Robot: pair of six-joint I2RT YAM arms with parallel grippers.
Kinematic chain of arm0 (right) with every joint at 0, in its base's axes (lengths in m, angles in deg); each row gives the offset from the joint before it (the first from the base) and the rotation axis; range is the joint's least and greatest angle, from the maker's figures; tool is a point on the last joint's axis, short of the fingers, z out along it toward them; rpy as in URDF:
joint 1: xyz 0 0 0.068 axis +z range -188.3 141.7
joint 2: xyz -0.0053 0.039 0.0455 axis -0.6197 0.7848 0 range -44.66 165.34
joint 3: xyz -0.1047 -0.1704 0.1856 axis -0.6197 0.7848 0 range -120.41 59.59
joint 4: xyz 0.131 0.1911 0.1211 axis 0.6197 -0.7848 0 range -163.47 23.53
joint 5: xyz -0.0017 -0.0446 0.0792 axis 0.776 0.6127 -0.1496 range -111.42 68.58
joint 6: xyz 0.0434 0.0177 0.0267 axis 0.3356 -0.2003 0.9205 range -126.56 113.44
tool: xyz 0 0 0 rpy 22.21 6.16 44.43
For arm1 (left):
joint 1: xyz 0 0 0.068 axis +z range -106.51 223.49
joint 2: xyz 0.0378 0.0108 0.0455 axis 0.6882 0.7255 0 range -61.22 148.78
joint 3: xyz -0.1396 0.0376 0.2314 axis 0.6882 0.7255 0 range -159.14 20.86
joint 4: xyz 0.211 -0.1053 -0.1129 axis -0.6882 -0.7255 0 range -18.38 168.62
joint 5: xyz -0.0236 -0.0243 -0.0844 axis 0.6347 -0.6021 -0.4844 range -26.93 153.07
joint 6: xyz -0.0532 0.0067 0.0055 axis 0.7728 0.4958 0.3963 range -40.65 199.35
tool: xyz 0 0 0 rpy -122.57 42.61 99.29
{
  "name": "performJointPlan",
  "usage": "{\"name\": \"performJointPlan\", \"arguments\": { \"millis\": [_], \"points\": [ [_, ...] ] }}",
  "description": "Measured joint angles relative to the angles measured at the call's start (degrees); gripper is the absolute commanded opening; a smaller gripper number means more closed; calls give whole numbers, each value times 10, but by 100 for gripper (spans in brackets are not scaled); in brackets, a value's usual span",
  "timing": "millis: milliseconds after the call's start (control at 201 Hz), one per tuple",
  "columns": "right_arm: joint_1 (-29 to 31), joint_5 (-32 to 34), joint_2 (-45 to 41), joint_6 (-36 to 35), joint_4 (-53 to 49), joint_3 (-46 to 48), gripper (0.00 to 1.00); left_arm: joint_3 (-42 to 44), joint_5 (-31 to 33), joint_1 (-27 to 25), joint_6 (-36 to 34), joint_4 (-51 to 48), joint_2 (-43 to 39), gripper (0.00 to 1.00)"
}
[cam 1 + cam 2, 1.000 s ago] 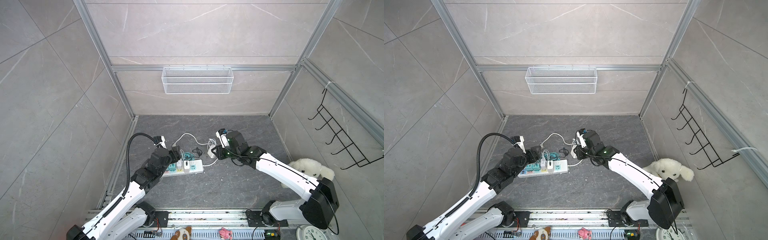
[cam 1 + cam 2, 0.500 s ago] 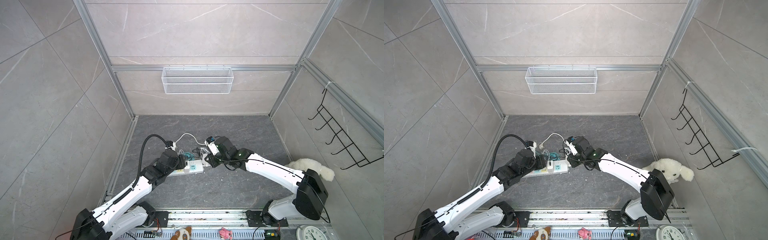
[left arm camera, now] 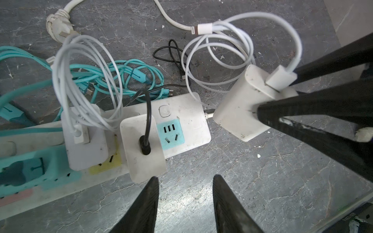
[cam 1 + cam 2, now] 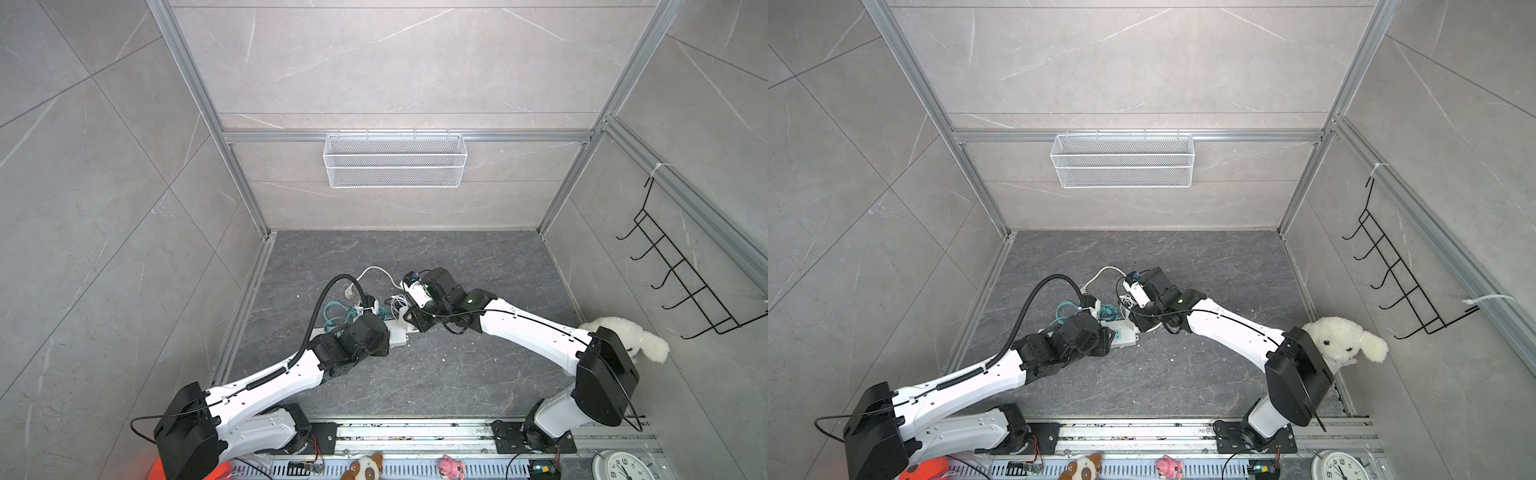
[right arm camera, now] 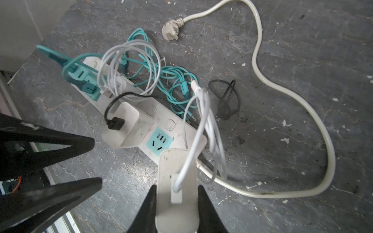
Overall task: Insert the plug
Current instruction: 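Carry the white charger over the power strip with the right gripper while left follows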
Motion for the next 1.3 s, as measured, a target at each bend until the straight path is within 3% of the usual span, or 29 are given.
{"name": "performJointPlan", "arguments": {
  "millis": [333, 836, 1140, 1299],
  "points": [
    [-31, 8, 26, 8, -4, -2, 11, 11, 29, 0, 23, 23, 15, 46],
    [-31, 54, 88, 9, 1, -27, 10, 34, 48, -1, 66, 58, 27, 46],
    [-27, 52, 102, 18, 26, -16, 9, 66, 65, 0, 78, 56, -16, 48],
    [-13, 51, 102, 30, 36, 0, 8, 88, 70, 1, 79, 7, -38, 50]
  ]
}}
